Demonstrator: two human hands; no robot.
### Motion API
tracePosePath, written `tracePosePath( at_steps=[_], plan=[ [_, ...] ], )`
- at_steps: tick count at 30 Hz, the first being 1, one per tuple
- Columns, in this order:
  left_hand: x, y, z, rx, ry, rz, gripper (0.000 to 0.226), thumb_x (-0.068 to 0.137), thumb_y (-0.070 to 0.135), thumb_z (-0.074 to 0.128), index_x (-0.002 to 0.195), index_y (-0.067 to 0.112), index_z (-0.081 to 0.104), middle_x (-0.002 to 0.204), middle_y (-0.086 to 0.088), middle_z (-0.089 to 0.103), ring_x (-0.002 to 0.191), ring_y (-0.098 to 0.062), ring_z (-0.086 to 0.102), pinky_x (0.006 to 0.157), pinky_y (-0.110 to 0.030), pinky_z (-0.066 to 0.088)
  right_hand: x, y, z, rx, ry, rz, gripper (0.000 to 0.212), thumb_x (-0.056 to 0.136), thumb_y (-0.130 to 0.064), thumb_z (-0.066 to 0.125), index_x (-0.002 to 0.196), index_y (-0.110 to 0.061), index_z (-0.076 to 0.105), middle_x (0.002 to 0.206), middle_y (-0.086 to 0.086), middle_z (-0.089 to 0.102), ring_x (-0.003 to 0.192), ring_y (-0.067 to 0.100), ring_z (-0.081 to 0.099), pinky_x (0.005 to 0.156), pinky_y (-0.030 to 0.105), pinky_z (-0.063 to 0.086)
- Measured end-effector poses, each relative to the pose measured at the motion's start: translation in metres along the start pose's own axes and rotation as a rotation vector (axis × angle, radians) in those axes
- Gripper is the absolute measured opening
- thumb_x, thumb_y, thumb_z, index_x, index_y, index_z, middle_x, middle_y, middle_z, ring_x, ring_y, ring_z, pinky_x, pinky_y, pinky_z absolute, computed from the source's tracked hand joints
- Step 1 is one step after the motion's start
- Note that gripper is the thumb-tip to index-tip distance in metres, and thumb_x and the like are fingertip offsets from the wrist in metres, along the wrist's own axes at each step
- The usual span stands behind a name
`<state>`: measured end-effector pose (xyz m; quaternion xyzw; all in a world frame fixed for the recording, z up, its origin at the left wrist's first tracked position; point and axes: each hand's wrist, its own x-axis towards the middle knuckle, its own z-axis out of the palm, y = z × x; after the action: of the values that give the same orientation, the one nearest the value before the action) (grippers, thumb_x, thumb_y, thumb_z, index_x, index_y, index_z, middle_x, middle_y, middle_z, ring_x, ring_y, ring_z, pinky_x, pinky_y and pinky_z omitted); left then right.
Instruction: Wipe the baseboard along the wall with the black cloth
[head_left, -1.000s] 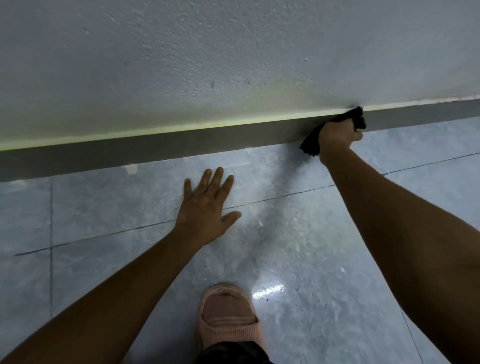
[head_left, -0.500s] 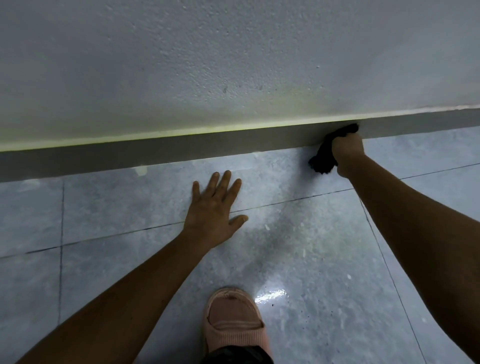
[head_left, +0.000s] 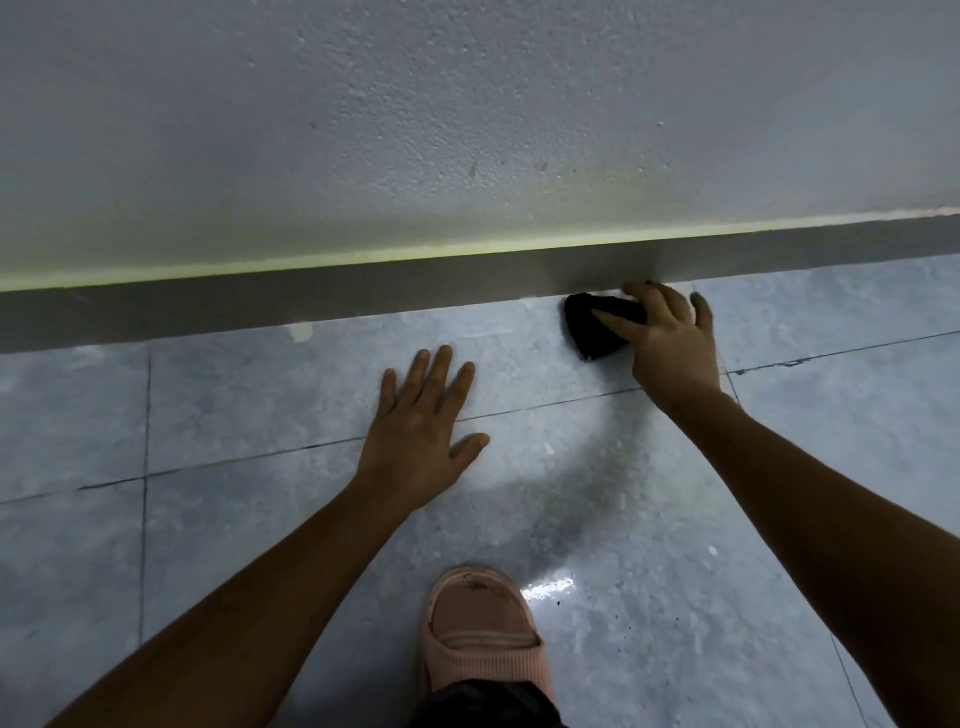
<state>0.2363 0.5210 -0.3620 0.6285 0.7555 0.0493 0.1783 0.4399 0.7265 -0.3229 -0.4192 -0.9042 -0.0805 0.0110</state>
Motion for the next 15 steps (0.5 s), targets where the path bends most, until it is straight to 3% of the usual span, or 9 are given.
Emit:
tracePosePath(
  at_steps=[2, 4, 7, 9, 15],
  plan=[
    [0.0, 0.001, 0.001, 0.002, 0.012, 0.002, 0.083, 0.08, 0.066, 0.005, 0.151, 0.023, -0.001, 0.16, -0.007, -0.008, 0.147, -0.026, -0.009, 0.114, -0.045, -0.011, -0.003, -0.016, -0.006, 0.184, 0.071, 0.256, 0.05, 0.077, 0.0, 0.055, 0.121, -0.021, 0.065, 0.137, 0.015, 0.051, 0.124, 0.039, 0.045, 0.102, 0.051, 0.036],
    [0.0, 0.001, 0.002, 0.007, 0.019, -0.002, 0.082, 0.081, 0.065, 0.006, 0.15, 0.023, -0.002, 0.16, -0.007, -0.007, 0.147, -0.026, -0.009, 0.115, -0.045, -0.011, 0.001, -0.036, -0.01, 0.412, 0.069, 0.499, 0.046, 0.087, -0.012, 0.046, 0.133, -0.01, 0.052, 0.143, 0.018, 0.041, 0.128, 0.038, 0.04, 0.105, 0.048, 0.038],
    [-0.001, 0.001, 0.003, 0.021, 0.015, -0.005, 0.081, 0.082, 0.066, 0.005, 0.15, 0.024, -0.004, 0.16, -0.006, -0.01, 0.147, -0.025, -0.011, 0.115, -0.045, -0.011, 0.018, -0.052, -0.004, 0.528, -0.195, 0.699, 0.07, 0.097, -0.039, 0.037, 0.15, 0.0, 0.013, 0.157, 0.023, 0.009, 0.145, 0.037, 0.011, 0.118, 0.048, 0.017],
    [-0.001, 0.001, 0.001, 0.011, 0.008, -0.007, 0.082, 0.081, 0.066, 0.005, 0.151, 0.024, -0.003, 0.16, -0.006, -0.01, 0.147, -0.025, -0.011, 0.115, -0.044, -0.011, 0.025, -0.049, 0.003, 0.515, -0.328, 0.759, 0.083, 0.096, -0.043, 0.04, 0.15, 0.003, -0.005, 0.158, 0.024, -0.009, 0.147, 0.036, -0.005, 0.12, 0.046, 0.006],
    [-0.002, -0.005, -0.007, 0.028, -0.058, 0.034, 0.086, 0.075, 0.067, -0.001, 0.15, 0.025, -0.009, 0.159, -0.004, -0.018, 0.146, -0.023, -0.015, 0.114, -0.04, -0.011, 0.056, -0.007, -0.007, 0.584, -0.314, 1.1, 0.089, 0.095, -0.038, 0.049, 0.149, 0.001, -0.01, 0.159, 0.017, -0.014, 0.147, 0.032, -0.008, 0.119, 0.043, 0.005]
  ],
)
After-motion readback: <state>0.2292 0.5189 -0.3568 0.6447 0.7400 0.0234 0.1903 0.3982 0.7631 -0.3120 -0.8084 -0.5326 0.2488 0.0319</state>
